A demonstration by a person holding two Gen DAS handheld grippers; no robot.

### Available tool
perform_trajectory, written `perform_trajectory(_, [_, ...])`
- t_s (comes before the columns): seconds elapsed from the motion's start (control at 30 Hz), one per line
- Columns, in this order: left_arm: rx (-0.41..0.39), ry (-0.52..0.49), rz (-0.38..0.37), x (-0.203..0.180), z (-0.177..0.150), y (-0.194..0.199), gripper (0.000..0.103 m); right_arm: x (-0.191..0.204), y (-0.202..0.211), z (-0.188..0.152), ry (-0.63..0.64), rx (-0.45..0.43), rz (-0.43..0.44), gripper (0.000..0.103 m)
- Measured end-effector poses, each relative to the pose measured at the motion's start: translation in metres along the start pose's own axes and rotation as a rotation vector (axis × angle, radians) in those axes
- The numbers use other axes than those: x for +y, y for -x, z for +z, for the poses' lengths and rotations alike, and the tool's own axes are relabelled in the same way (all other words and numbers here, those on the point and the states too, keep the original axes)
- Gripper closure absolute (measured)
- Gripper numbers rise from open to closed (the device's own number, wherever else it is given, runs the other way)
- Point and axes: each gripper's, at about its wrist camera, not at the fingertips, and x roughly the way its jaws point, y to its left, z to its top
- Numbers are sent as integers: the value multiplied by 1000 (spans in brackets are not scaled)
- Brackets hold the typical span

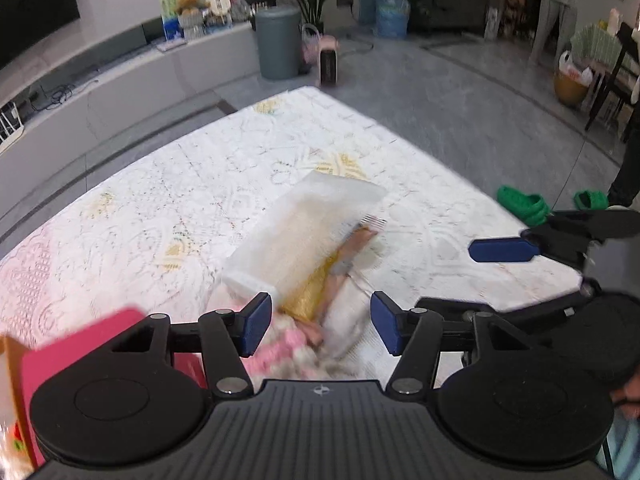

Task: Organize soft objects
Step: 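Move both tools back to the yellow snack bag with white tissue, then grasp the white tissue with the left tool while the right tool grasps the yellow snack bag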

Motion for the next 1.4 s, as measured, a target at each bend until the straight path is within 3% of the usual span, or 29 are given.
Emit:
perform_trajectory(0.07, [23,-29,14,1,11,-13,27,-2,-12,2,-22,1,-9,40])
perform_trajectory(0.23, [92,-84,54,3,29,-45,26,-10,-40,10,-104,5,3,40])
perform_trajectory(0.43, [131,-44,46,12,36,-69,27,-13,-65,16,-117,17,-7,42])
perform_trajectory(0.53, [132,-20,22,14,35,-71,43,-16,-71,10,-121,27,-16,42])
perform_trajectory(0.7, [122,-7,-32,15,34,-68,81,-21,-71,10,-148,11,9,42])
perform_trajectory(0.73, [114,-11,-32,14,34,-66,84,-21,-71,12,-147,5,15,41])
perform_trajectory(0.8, [94,-10,-34,13,35,-60,96,-19,-71,14,-145,-2,29,36])
perform_trajectory(0.83, [78,-7,-33,14,36,-55,98,-18,-71,15,-145,-7,35,28])
perform_trajectory(0.97, [20,8,-7,25,43,-34,100,-14,-71,20,-131,-14,62,23])
perform_trajectory(1.1, [11,5,43,38,45,-30,100,-16,-81,30,-190,-2,98,7])
perform_trajectory(1.3, [19,49,60,49,35,-36,100,-20,-106,45,-274,50,141,7])
perform_trajectory(1.4, [18,51,54,49,31,-36,100,-11,-114,48,-228,65,101,16])
